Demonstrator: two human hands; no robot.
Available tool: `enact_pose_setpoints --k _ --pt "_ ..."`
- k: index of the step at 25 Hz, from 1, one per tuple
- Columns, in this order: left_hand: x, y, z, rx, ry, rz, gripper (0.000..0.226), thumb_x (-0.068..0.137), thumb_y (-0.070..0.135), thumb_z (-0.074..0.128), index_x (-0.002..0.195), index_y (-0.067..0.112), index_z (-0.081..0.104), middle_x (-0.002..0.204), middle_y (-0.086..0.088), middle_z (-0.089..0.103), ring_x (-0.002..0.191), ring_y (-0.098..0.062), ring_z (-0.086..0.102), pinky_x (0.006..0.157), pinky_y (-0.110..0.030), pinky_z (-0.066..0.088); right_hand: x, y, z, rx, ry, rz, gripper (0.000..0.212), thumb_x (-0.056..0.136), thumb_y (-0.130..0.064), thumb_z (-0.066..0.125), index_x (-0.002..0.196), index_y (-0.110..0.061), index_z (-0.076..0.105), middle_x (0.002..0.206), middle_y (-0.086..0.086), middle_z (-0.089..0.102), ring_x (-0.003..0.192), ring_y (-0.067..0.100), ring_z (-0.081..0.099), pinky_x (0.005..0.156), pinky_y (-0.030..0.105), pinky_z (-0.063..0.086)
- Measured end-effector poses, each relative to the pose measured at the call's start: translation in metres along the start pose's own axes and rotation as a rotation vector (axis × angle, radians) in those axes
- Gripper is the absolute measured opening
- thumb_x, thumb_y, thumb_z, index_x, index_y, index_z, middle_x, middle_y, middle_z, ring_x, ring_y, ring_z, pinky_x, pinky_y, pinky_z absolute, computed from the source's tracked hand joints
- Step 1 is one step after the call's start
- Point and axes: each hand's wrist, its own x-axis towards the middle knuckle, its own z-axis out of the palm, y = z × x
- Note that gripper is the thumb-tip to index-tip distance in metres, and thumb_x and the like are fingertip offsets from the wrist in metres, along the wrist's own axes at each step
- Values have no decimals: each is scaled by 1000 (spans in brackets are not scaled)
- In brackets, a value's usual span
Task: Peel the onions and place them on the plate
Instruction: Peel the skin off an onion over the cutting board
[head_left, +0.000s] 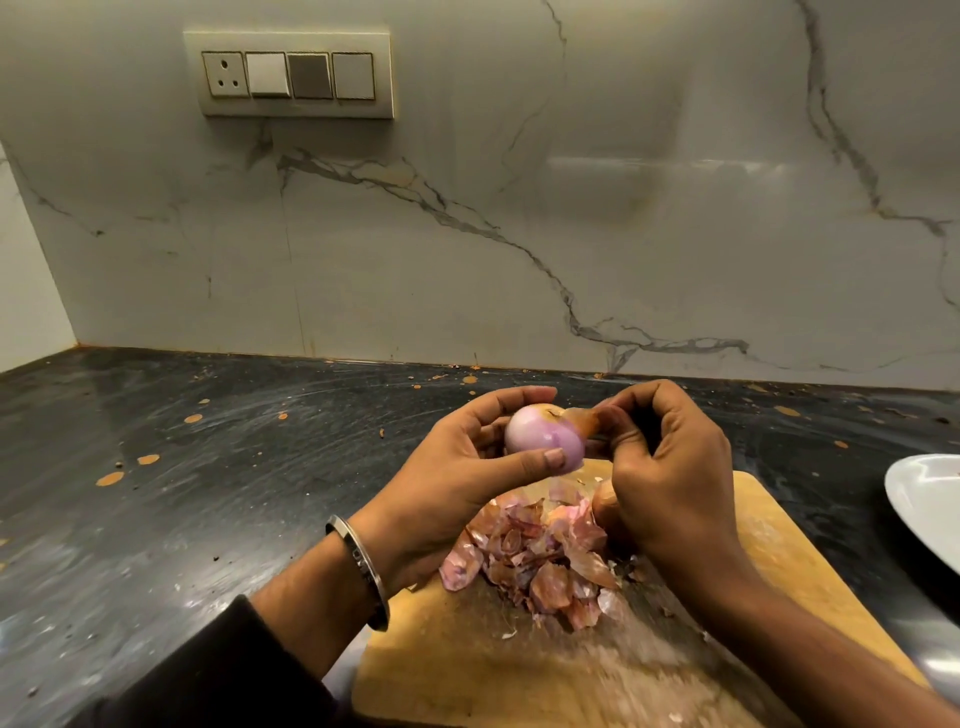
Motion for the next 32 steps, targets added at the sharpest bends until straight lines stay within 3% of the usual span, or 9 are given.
enact_pose_setpoints --k 5,9,11,15,20,26,32 --pt "1 0 -1 -120 13 -6 61 68 0 75 125 17 62 114 -7 71 103 -30 70 77 -32 61 0 -3 0 56 -35 67 12 96 -9 61 98 -21 62 88 -5 69 84 11 69 72 33 62" --pt "2 0 -3 -95 50 -3 60 66 1 77 123 16 63 121 -11 67 102 -29 70 77 -32 60 -1 -7 1 154 -152 68 23 95 -22 63 117 -28 62 105 -8 72 100 6 68 81 26 59" --pt "1 -1 -3 -77 32 4 61 65 1 77 123 15 64 121 -11 67 104 -30 70 80 -34 60 -2 -7 1 78 -200 37 27 87 -25 71 114 -28 68 103 -12 72 99 1 68 81 22 58" --pt "1 -1 -4 -37 10 5 61 68 -6 76 124 16 62 118 -7 70 107 -28 69 83 -34 60 2 -3 0 138 -163 88 19 79 -12 80 96 -19 78 93 -8 77 92 4 71 83 24 59" --pt "1 -1 -3 -16 -22 -9 60 73 -14 72 125 16 62 118 -6 71 109 -25 68 82 -29 59 2 0 0 174 -108 110 17 81 0 76 84 -17 77 86 -6 77 86 9 73 75 30 61" --pt "0 -1 -1 24 -55 -20 59 77 -14 71 126 18 62 122 -8 69 112 -27 67 89 -33 57 1 2 0 46 -53 84 23 89 4 66 84 -19 68 80 -5 71 78 7 68 66 20 58" --pt "0 1 -2 -177 -84 -83 58 78 -6 66 131 18 60 122 -20 67 110 -34 66 92 -40 57 4 1 -3 92 -32 86 18 93 1 62 89 -16 66 81 -3 70 77 9 69 65 18 57"
